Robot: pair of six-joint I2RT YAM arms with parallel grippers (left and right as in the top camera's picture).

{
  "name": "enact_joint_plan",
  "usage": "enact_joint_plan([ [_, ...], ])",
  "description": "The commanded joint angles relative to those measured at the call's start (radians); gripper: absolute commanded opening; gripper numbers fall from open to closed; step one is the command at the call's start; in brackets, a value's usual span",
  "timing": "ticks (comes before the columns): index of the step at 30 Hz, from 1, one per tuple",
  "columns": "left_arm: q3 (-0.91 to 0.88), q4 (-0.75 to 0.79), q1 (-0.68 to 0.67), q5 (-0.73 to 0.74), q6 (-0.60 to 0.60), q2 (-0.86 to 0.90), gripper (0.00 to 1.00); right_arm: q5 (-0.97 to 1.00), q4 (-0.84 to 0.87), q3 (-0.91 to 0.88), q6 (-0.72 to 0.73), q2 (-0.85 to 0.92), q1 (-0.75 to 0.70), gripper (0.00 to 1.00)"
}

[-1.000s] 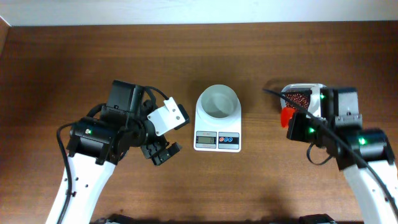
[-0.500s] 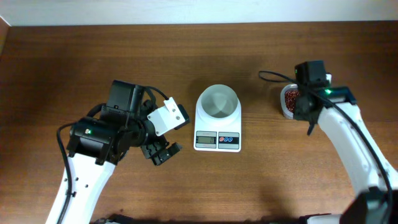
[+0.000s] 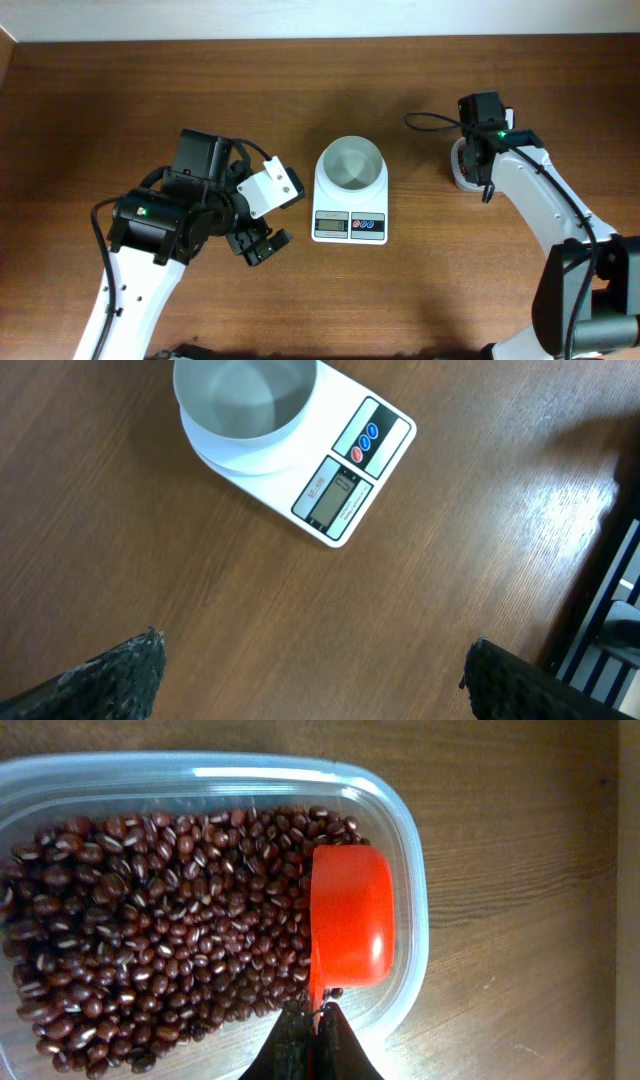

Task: Scoop and weigh 50g on scale
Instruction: 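Drag the red scoop through the beans with the right gripper to fill it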

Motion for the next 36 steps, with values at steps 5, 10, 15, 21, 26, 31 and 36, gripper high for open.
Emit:
enact_joint_plan([
  [5,0.014,0.002,0.005,0.014,0.013,-0.009,0.99,-0.098,0.004,0.015,-0.007,0.018,-0.010,0.04],
  [10,0.014,0.002,0.005,0.014,0.013,-0.009,0.99,-0.152,-0.009,0.015,-0.007,0.018,-0.014,0.04],
  [15,0.014,0.002,0.005,0.014,0.013,-0.009,0.99,-0.244,-0.032,0.014,-0.007,0.019,-0.054,0.04],
  [21,0.014,0.002,0.005,0.014,0.013,-0.009,0.99,-0.438,-0.034,0.014,-0.007,0.018,-0.122,0.04],
  [26,0.014,0.002,0.005,0.014,0.013,-0.009,0.99,-0.550,-0.034,0.014,-0.007,0.018,-0.160,0.04],
  [31,0.014,0.002,0.005,0.014,0.013,-0.009,0.99,-0.701,-0.035,0.014,-0.006,0.018,-0.212,0.04],
  [36,0.014,0.002,0.005,0.014,0.013,-0.009,0.99,-0.780,-0.061,0.014,-0.003,0.018,-0.273,0.04],
])
